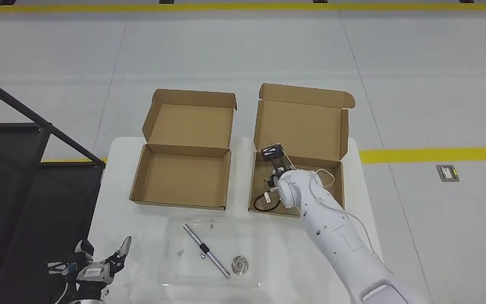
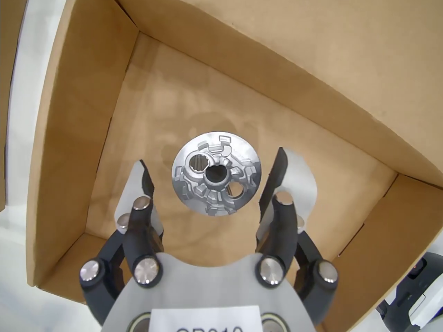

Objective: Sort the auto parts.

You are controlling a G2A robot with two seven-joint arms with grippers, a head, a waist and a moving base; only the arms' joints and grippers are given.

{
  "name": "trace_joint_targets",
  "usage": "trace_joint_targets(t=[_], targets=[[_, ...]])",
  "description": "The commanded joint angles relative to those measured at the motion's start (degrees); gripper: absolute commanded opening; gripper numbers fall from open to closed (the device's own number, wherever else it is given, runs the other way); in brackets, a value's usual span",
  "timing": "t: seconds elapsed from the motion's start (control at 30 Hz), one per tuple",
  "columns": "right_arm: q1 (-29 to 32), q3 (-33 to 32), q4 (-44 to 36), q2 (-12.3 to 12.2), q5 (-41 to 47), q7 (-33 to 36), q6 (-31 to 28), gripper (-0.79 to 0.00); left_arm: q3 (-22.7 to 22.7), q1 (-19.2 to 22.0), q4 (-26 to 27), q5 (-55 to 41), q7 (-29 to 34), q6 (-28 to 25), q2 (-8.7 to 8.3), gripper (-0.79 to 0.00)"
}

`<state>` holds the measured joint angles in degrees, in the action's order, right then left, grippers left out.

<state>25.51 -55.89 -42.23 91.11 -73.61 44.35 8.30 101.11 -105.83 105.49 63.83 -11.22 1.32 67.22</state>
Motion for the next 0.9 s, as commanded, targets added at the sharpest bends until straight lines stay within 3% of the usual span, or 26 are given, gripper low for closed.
trace_joint_targets(t=[0.0, 0.17, 0.33, 0.5, 0.63, 0.87], targets=[[0.61, -0.4, -1.42, -0.19, -0.35, -0.29, 0.09, 0.0, 0.0, 0.0, 0.0, 0.0, 0.0, 0.0, 0.0, 0.0], [5.5, -2.83, -12.24, -1.69, -1.89, -0.25, -2.7, 0.0, 0.0, 0.0, 0.0, 0.0, 0.0, 0.0, 0.0, 0.0], [17.13, -5.84, -34.94, -4.17, -7.47, 4.59, -7.08, 0.0, 0.0, 0.0, 0.0, 0.0, 0.0, 0.0, 0.0, 0.0], [29.24, -6.4, -54.94, -6.0, -11.8, 9.89, -15.21, 0.0, 0.0, 0.0, 0.0, 0.0, 0.0, 0.0, 0.0, 0.0], [34.51, -2.12, -61.09, -6.57, -15.45, 12.88, -22.43, 0.0, 0.0, 0.0, 0.0, 0.0, 0.0, 0.0, 0.0, 0.0], [37.03, 3.58, -60.62, -6.7, -17.35, 15.7, -29.72, 0.0, 0.0, 0.0, 0.0, 0.0, 0.0, 0.0, 0.0, 0.0]])
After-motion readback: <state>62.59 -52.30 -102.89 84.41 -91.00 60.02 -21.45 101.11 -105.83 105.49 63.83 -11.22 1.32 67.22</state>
